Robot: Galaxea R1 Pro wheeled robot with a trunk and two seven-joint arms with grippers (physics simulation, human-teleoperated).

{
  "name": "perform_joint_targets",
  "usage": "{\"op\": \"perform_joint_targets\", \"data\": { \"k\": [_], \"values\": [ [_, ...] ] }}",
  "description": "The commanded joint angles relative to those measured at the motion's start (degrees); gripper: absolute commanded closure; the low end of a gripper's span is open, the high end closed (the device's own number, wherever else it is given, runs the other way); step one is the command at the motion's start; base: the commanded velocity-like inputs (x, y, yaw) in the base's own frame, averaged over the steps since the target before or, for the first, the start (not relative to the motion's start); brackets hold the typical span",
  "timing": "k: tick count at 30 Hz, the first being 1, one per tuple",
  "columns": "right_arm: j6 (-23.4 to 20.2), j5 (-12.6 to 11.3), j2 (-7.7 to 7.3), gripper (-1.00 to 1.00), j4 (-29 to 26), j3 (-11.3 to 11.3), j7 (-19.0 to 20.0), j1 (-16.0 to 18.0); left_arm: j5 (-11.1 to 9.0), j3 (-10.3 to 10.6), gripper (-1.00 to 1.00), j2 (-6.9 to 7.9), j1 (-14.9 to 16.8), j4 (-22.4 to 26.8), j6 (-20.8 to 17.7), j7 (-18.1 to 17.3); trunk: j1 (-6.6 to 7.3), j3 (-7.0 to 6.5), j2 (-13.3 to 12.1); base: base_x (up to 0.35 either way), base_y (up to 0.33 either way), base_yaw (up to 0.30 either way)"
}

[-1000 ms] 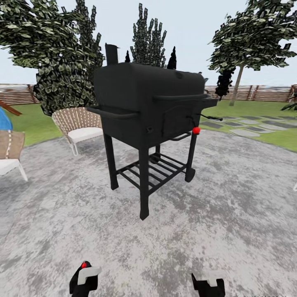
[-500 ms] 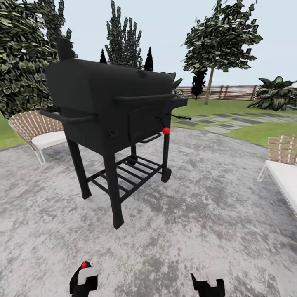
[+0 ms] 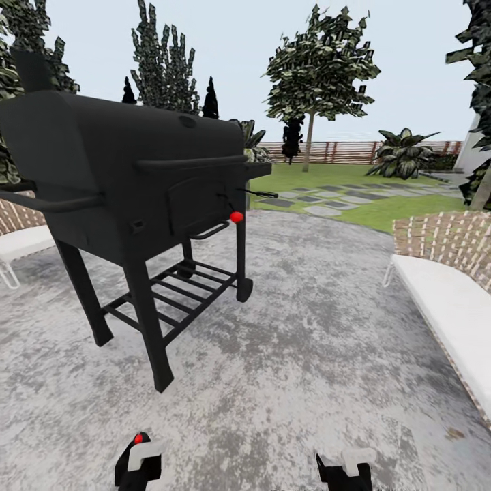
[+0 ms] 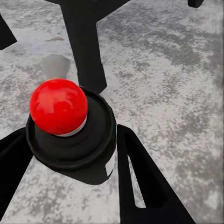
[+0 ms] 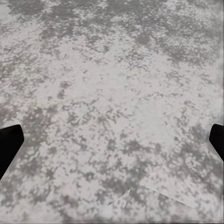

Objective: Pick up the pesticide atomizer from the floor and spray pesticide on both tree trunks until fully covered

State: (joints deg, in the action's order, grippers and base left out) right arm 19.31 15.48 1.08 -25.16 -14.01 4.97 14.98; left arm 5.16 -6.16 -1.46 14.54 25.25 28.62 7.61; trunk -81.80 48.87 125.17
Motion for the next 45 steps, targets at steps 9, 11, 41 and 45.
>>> {"op": "perform_joint_targets", "data": {
  "k": [9,11,41,45],
  "values": [
    [0.2,0.26,0.06,-1.0,0.03,-0.49,0.48,0.05,0.38,-0.34,1.0,-0.04,0.05,-0.01,-0.22,-0.09,0.01,0.05,0.02,0.0,0.0,-0.3],
    [0.2,0.26,0.06,-1.0,0.03,-0.49,0.48,0.05,0.39,-0.35,1.0,-0.04,0.05,-0.02,-0.22,0.12,0.01,0.05,0.02,0.0,0.0,-0.3],
    [0.15,0.3,0.13,-1.0,0.03,-0.47,0.48,0.05,0.54,-0.35,1.0,-0.04,0.05,-0.03,-0.15,0.39,0.01,0.05,0.02,0.118,-0.001,-0.293],
    [0.13,0.34,0.09,-1.0,0.43,-0.41,0.55,0.05,0.55,-0.35,1.0,-0.04,0.05,-0.02,-0.07,0.39,0.01,0.05,0.02,0.339,-0.061,-0.049]
  ]
}}
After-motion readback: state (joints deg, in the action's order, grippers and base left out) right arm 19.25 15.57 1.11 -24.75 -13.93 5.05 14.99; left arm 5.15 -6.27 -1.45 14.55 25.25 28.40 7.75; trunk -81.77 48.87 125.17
